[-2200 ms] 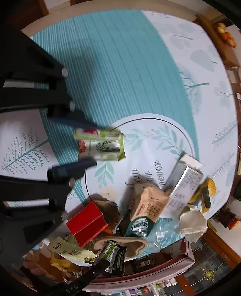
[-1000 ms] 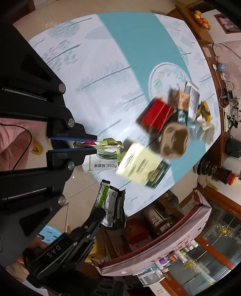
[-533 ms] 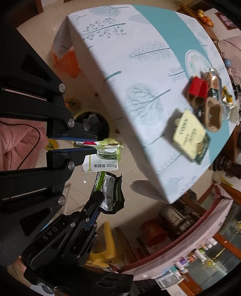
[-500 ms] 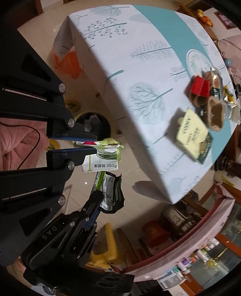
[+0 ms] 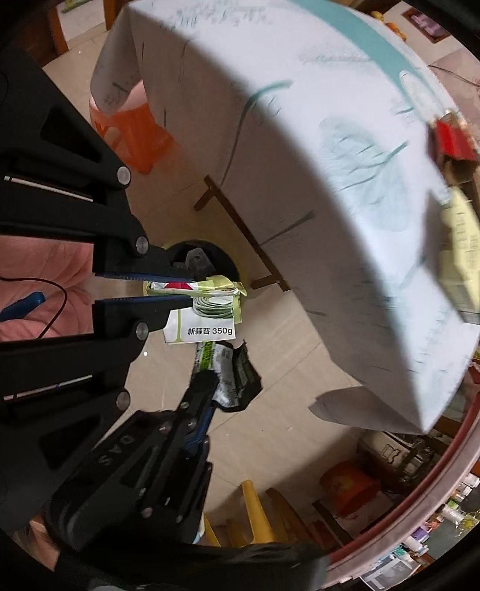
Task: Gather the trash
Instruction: 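Carry packet and wrapper to the floor bin and open both grippers, then raise both tools from the bin back over the table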
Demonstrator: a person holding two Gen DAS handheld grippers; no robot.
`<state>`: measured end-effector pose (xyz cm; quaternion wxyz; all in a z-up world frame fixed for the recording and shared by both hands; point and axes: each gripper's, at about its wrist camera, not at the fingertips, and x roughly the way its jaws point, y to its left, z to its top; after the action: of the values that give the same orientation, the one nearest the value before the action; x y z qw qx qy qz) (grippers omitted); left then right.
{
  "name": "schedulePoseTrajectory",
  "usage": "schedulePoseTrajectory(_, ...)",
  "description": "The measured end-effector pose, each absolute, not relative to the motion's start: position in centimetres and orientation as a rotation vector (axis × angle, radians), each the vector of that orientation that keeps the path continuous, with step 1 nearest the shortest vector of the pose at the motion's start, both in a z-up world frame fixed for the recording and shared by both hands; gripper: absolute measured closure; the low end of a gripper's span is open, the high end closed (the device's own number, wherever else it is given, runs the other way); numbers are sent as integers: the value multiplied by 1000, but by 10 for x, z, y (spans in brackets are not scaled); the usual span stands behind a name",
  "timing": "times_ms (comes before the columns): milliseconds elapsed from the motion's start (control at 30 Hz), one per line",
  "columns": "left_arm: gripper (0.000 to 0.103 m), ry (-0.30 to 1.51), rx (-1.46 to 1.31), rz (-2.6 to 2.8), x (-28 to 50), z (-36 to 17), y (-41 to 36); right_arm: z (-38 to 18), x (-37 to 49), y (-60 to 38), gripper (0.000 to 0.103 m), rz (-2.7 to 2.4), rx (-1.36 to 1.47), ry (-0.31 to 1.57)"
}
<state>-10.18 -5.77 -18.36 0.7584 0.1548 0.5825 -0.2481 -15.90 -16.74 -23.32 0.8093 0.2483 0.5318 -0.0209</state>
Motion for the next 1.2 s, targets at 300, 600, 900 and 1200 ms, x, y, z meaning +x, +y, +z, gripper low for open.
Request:
schedulePoseTrajectory(300, 99, 1309, 309, -517, -91, -287, -51, -349, -146, -175, 99, -101, 591, 1195)
schedulePoseTrajectory(600, 95, 1285, 381, -524, -73, -352, -62, -441, -122, -172, 96, -120, 593, 1276)
schedulePoseTrajectory(900, 57, 1327, 359, -484, -59, -371, -56, -459, -105, -173, 67, -153, 571, 1272)
schedulePoseTrajectory(1200, 57, 1340, 362, -488, -62, -345, -43, -425, -115, -173, 67, -161, 551, 1283)
